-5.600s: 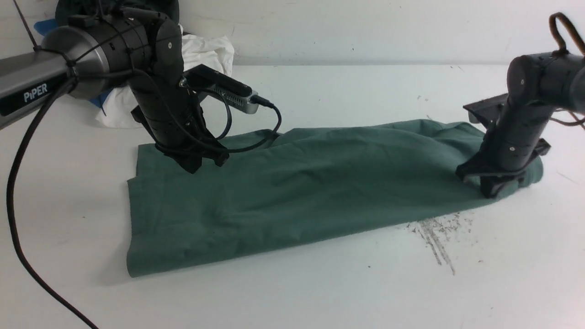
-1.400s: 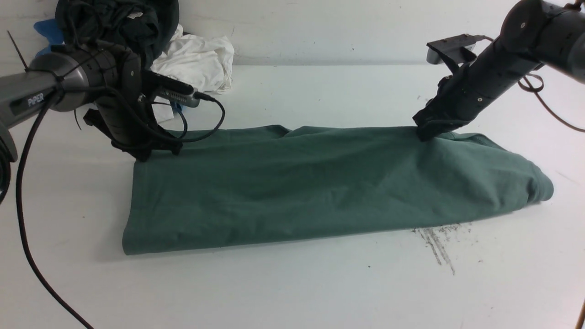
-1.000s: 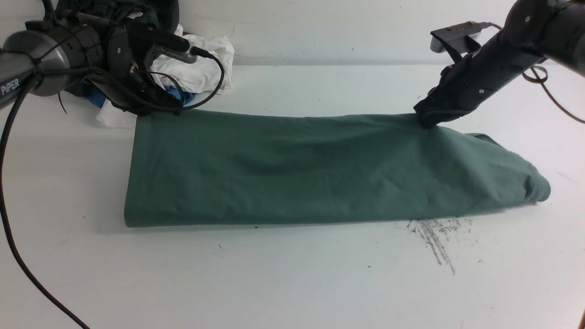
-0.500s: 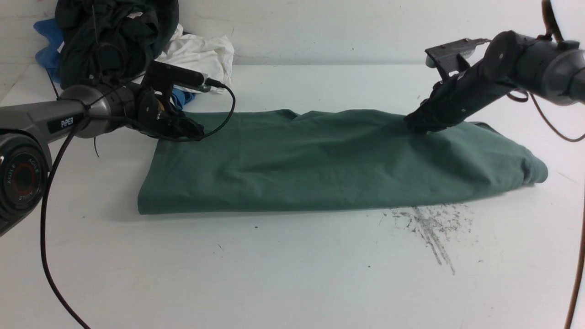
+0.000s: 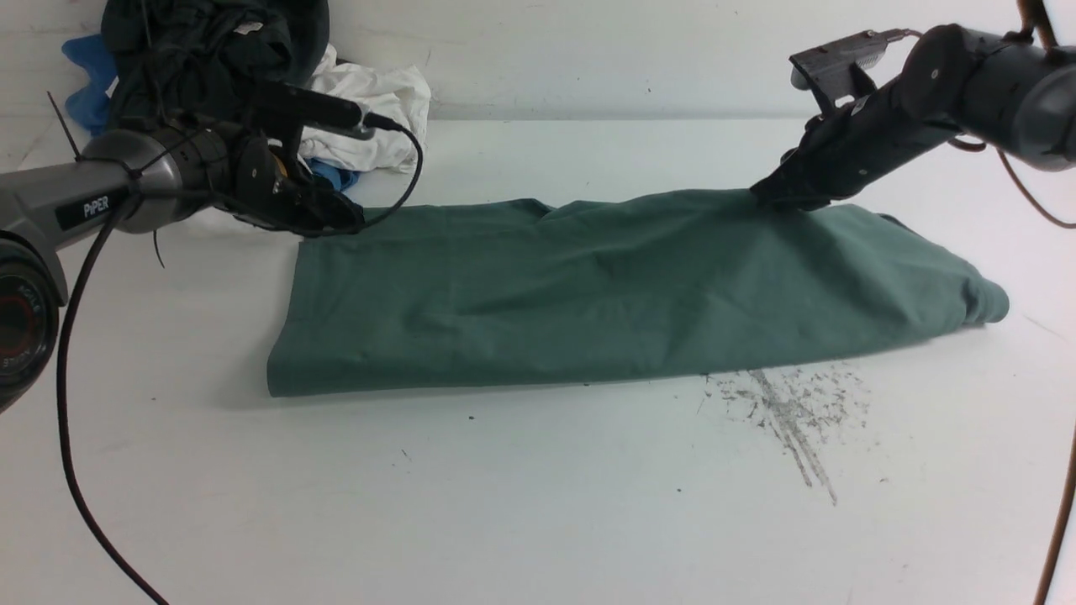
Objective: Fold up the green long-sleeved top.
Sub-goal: Use both arms to drag the lower edge of the fabric forward and fold it over the upper edge
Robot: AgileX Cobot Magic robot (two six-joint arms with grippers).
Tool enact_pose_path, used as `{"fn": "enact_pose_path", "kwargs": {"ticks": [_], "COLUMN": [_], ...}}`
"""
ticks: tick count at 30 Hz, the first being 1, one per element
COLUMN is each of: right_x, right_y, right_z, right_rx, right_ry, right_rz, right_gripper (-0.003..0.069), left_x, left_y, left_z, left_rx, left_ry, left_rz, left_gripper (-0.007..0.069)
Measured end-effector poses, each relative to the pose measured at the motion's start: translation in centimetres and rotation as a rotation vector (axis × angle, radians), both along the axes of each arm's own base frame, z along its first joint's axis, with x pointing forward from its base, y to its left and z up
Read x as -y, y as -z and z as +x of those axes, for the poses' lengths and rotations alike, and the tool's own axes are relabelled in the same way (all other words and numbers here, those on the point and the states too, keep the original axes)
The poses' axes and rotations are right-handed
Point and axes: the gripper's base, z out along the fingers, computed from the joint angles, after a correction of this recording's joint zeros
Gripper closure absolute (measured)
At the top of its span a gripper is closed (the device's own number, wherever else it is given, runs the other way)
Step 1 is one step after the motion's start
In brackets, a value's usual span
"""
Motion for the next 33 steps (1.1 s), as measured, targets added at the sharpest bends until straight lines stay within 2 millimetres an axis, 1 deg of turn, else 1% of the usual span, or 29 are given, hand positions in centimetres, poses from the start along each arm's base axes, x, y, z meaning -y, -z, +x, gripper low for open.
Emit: {"fn": "enact_pose_path", "kwargs": {"ticks": [3,4,5,6,7,8,9,10,11,13,14,17,18,22,23,25,27,29,31,32,33], "right_x": [0.0,0.0,0.0,0.0,0.0,0.0,0.0,0.0,-0.1,-0.1,-0.1,-0.1,-0.1,-0.1,-0.1,-0.1,-0.1,-0.1,0.0,0.0,-0.1], "right_y": [1.1,1.3,1.4,1.4,1.4,1.4,1.4,1.5,1.5,1.5,1.5,1.5,1.5,1.3,1.2,0.9,0.4,0.2,0.3,0.4,1.4], "right_z": [0.0,-0.1,-0.1,-0.2,-0.2,-0.2,-0.2,-0.3,-0.3,-0.4,-0.4,-0.4,-0.4,-0.4,-0.4,-0.5,-0.4,-0.2,0.5,0.5,1.1], "right_rx": [-0.042,-0.05,-0.057,-0.064,-0.069,-0.069,-0.073,-0.078,-0.08,-0.089,-0.089,-0.09,-0.09,-0.088,-0.088,-0.078,-0.05,-0.025,0.035,0.039,0.067], "right_ry": [-0.006,-0.007,-0.009,-0.011,-0.013,-0.013,-0.014,-0.015,-0.017,-0.019,-0.02,-0.02,-0.02,-0.021,-0.021,-0.02,-0.015,-0.009,0.008,0.01,0.026], "right_rz": [-0.003,-0.005,-0.008,-0.009,-0.012,-0.012,-0.012,-0.012,-0.012,-0.013,-0.013,-0.013,-0.013,-0.012,-0.012,-0.011,-0.01,-0.008,-0.004,-0.002,0.007], "right_gripper": [0.0627,0.0627,0.0627,0.0627,0.0634,0.0635,0.0645,0.0652,0.0657,0.0659,0.0659,0.0659,0.0659,0.0659,0.0659,0.0659,0.0659,0.0659,0.0659,0.0659,0.0659], "left_x": [0.0,0.0,0.0,-0.1,0.0,0.0,0.0,0.0,0.0,0.0,-0.1,-0.1,-0.1,-0.2,-0.2,-0.1,0.0,0.1,0.3,0.4,0.6], "left_y": [2.0,2.4,2.4,2.5,2.6,2.6,2.7,2.7,2.7,2.6,2.5,1.2,1.1,-2.0,-2.2,-3.2,-3.8,-3.9,-3.4,-3.2,-1.8], "left_z": [0.0,0.1,0.2,0.2,0.3,0.3,0.3,0.3,0.4,0.3,0.3,0.0,0.0,-0.2,-0.2,-0.3,0.0,0.2,0.9,1.0,1.6], "left_rx": [-0.05,-0.053,-0.046,-0.045,-0.037,-0.037,-0.033,-0.032,-0.032,-0.032,-0.033,-0.034,-0.03,0.033,0.036,0.074,0.127,0.159,0.238,0.24,0.287], "left_ry": [-0.001,0.002,0.007,0.014,0.023,0.025,0.031,0.035,0.037,0.038,0.038,0.033,0.033,0.031,0.031,0.034,0.043,0.05,0.07,0.072,0.09], "left_rz": [0.008,0.011,0.018,0.03,0.042,0.045,0.054,0.06,0.063,0.066,0.068,0.072,0.072,0.067,0.067,0.062,0.054,0.048,0.033,0.033,0.022], "left_gripper": [0.0345,0.0348,0.0355,0.0376,0.0418,0.0427,0.0496,0.0547,0.0581,0.0612,0.0615,0.0627,0.0627,0.0629,0.0629,0.0629,0.0629,0.0629,0.0629,0.0629,0.0629]}}
